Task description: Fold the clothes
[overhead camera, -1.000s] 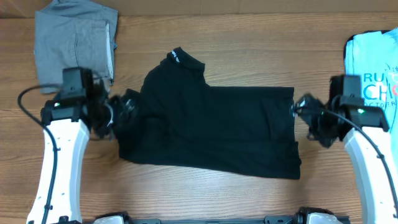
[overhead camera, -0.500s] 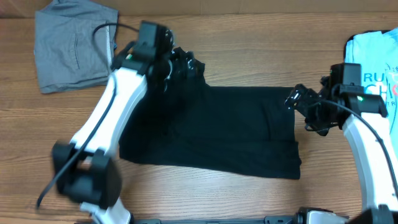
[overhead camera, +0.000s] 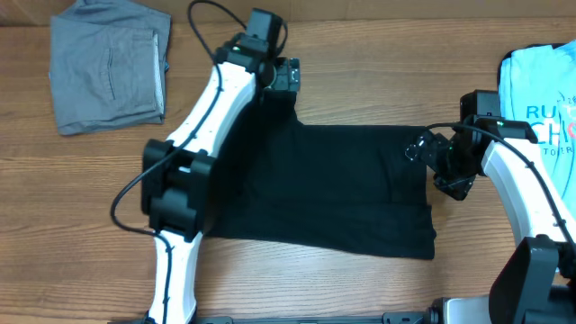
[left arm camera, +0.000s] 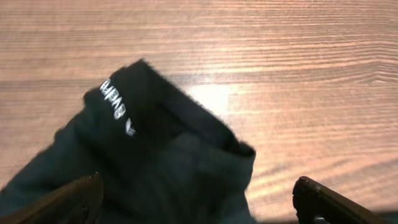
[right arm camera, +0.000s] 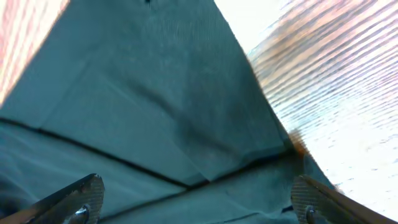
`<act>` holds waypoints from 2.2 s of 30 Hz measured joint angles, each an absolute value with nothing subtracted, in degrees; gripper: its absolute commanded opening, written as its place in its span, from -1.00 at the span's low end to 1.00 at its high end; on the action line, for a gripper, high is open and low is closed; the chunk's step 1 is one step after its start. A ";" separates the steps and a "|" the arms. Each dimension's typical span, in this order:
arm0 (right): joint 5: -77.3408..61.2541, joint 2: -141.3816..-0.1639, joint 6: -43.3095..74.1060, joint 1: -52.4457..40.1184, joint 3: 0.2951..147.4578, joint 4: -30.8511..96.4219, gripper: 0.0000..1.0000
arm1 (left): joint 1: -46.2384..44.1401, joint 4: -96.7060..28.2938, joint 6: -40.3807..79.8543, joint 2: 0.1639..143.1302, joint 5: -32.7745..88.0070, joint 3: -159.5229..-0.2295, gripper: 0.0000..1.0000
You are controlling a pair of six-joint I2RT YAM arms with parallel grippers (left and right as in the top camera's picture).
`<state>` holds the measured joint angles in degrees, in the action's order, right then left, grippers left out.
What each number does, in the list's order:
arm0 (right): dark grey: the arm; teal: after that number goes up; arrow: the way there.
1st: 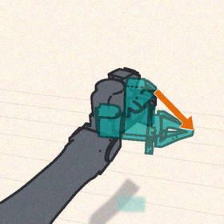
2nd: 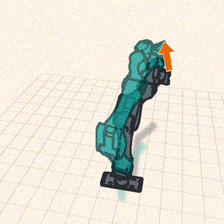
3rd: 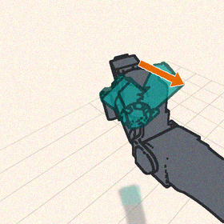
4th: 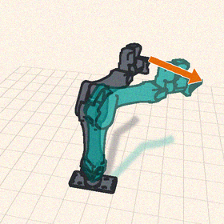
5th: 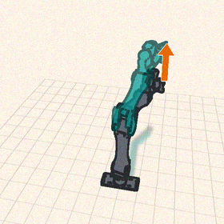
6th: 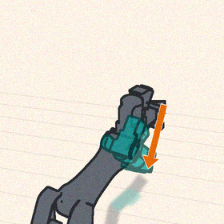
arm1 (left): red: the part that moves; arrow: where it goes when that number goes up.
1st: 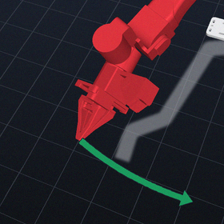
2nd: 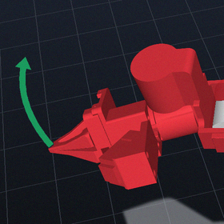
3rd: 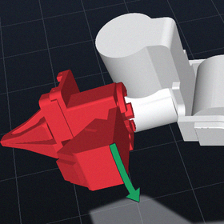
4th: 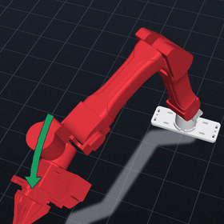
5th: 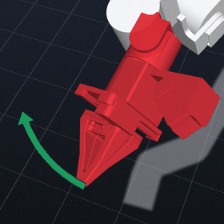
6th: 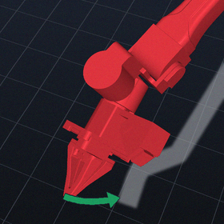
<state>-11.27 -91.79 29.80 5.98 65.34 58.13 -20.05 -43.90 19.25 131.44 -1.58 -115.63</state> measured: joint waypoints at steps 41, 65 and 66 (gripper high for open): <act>-5.10 -106.41 28.14 5.98 69.84 36.07 0.66 | -20.51 -40.56 18.63 139.96 -6.52 -115.70 -0.92; -2.92 -114.13 26.68 3.68 73.89 36.03 -0.04 | -20.51 -41.04 18.63 139.96 -6.52 -115.70 -0.92; -2.55 -114.19 26.83 3.55 73.89 36.14 -0.11 | -20.51 -41.15 18.65 139.98 -6.52 -115.70 -0.92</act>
